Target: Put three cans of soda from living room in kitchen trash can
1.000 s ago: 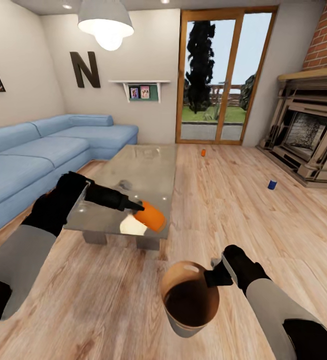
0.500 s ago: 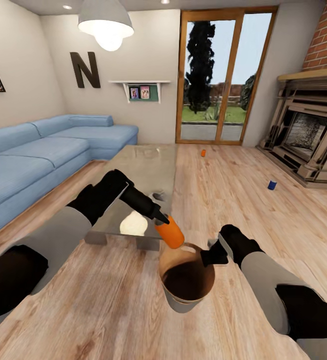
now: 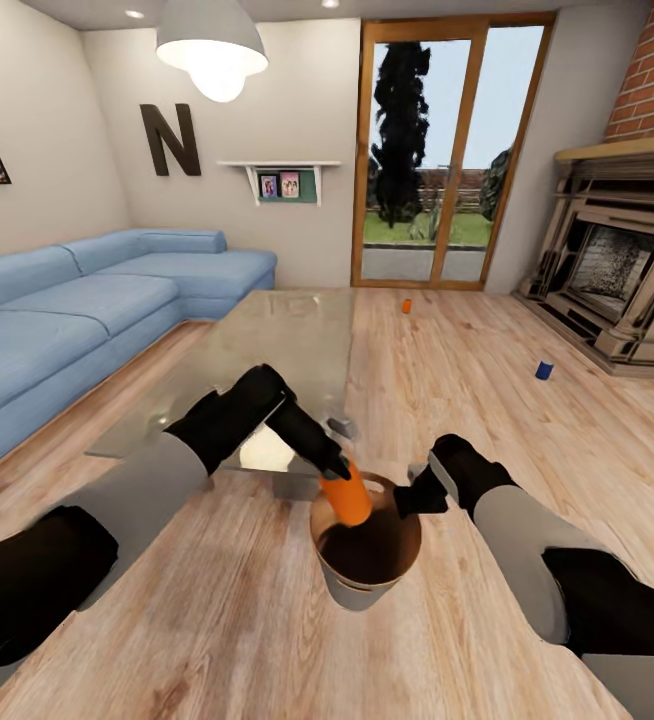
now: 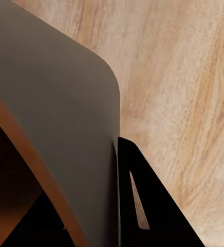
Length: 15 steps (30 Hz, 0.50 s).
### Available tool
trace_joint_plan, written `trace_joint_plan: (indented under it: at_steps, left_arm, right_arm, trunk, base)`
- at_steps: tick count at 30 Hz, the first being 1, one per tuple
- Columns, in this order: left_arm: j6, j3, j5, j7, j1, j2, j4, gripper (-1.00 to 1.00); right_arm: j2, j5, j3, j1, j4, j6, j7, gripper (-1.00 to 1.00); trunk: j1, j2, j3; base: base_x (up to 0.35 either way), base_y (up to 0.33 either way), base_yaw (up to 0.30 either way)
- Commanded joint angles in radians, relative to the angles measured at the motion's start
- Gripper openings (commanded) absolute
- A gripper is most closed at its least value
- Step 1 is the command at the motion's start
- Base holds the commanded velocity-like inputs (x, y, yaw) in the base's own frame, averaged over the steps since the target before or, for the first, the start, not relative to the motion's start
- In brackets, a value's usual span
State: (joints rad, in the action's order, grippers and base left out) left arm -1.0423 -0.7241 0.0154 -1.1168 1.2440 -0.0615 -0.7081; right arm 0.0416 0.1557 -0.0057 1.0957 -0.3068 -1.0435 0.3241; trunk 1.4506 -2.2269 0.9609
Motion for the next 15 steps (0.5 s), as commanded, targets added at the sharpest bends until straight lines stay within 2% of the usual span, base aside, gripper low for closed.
trace_joint_plan:
  at_steps: [1,4,5,7,9,11,13,14,15]
  left_arm:
    - [0.005,-0.002,0.000,0.010,-0.009,-0.007,0.000,-1.00]
    - [0.011,-0.004,0.001,0.025,-0.018,-0.018,0.001,-1.00]
    - [0.014,-0.005,0.002,0.049,-0.028,-0.022,0.002,-1.00]
    - [0.020,-0.006,0.002,0.101,-0.059,-0.024,0.002,-1.00]
    - [0.047,-0.006,0.002,0.153,-0.089,-0.025,0.003,-1.00]
    - [0.060,-0.013,0.003,0.170,-0.100,-0.026,0.012,-1.00]
    - [0.076,-0.059,0.002,0.186,-0.117,-0.026,0.041,-1.00]
    - [0.083,-0.093,0.002,0.201,-0.122,-0.025,0.052,-1.00]
    - [0.086,-0.109,0.002,0.210,-0.124,-0.025,0.057,-1.00]
  right_arm:
    - [0.012,-0.030,-0.006,0.001,0.001,-0.004,0.006,-1.00]
    - [0.035,-0.030,-0.007,0.002,0.001,-0.004,0.002,-1.00]
    - [0.051,-0.030,-0.007,0.008,0.002,-0.004,-0.013,-1.00]
    - [0.066,-0.032,-0.008,0.023,0.016,-0.004,-0.035,-1.00]
    - [0.077,-0.034,-0.009,0.041,0.032,-0.004,-0.047,-1.00]
    - [0.080,-0.035,-0.009,0.048,0.036,-0.004,-0.050,-1.00]
    - [0.082,-0.035,-0.010,0.055,0.039,-0.004,-0.051,-1.00]
    - [0.082,-0.035,-0.010,0.058,0.040,-0.004,-0.052,-1.00]
    - [0.083,-0.035,-0.010,0.059,0.040,-0.004,-0.052,-1.00]
  trunk:
    - [0.000,0.000,0.000]
    - [0.000,0.000,0.000]
    - [0.000,0.000,0.000]
    - [0.000,0.000,0.000]
    - [0.000,0.000,0.000]
    - [0.000,0.000,0.000]
    - [0.000,0.000,0.000]
    - [0.000,0.000,0.000]
    - [0.000,0.000,0.000]
  base:
    - [0.000,0.000,0.000]
    - [0.000,0.000,0.000]
    - [0.000,0.000,0.000]
    - [0.000,0.000,0.000]
    - [0.000,0.000,0.000]
    - [0.000,0.000,0.000]
    - [0.000,0.000,0.000]
    - [0.000,0.000,0.000]
    - [0.000,0.000,0.000]
